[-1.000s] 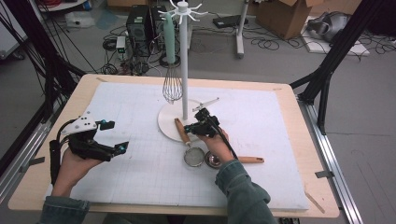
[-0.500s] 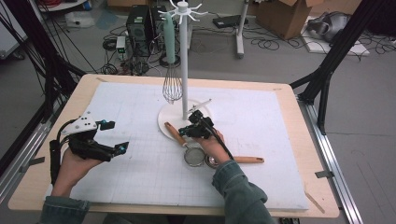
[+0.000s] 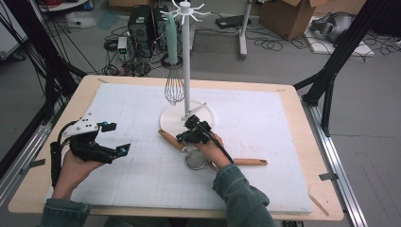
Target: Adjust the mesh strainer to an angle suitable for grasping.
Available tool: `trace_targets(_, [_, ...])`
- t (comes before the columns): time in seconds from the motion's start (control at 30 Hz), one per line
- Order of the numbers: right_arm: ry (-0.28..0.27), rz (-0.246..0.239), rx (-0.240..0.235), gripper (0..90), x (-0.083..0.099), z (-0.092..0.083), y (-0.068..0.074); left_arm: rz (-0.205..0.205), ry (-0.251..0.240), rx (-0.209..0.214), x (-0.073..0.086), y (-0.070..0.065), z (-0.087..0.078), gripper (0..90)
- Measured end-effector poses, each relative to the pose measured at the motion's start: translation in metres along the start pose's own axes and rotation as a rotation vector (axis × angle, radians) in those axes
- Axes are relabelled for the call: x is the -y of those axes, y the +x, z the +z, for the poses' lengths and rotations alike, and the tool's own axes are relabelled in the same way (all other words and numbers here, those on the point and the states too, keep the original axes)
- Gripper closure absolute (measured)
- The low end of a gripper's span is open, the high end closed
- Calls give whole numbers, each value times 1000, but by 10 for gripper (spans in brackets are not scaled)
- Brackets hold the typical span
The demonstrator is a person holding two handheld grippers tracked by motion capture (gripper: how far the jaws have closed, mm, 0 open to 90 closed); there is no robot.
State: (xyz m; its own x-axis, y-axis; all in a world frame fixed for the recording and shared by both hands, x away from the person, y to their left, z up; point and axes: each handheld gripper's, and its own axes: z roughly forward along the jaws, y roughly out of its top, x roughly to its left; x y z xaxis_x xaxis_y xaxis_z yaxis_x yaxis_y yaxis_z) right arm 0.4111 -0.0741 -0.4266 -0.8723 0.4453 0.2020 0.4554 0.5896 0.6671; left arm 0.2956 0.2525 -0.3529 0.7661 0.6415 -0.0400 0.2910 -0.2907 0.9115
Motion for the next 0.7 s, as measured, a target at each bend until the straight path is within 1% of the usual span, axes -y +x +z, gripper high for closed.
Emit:
trace_targets(0.1, [12,-14,-9,891,-1,2,4,-3,-4,-1,0,0,0,58])
trace_targets(0.2, [14,-31,-9,892,-1,2,5,-4,-3,-1,0,0,-1,58])
trace_targets(0.37, [18,-34,-10,892,-2,-1,8,4,0,0,0,0,0,58])
trace_targets(0.5, [16,-45,-11,892,-3,-1,11,-1,-2,1,0,0,0,58])
trace_targets(0.67, [49,-57,-3,892,-1,4,11,-2,-4,3,-1,0,0,58])
trace_targets(0.7, [49,-56,-6,892,-1,5,12,0,-2,4,-1,0,-1,58])
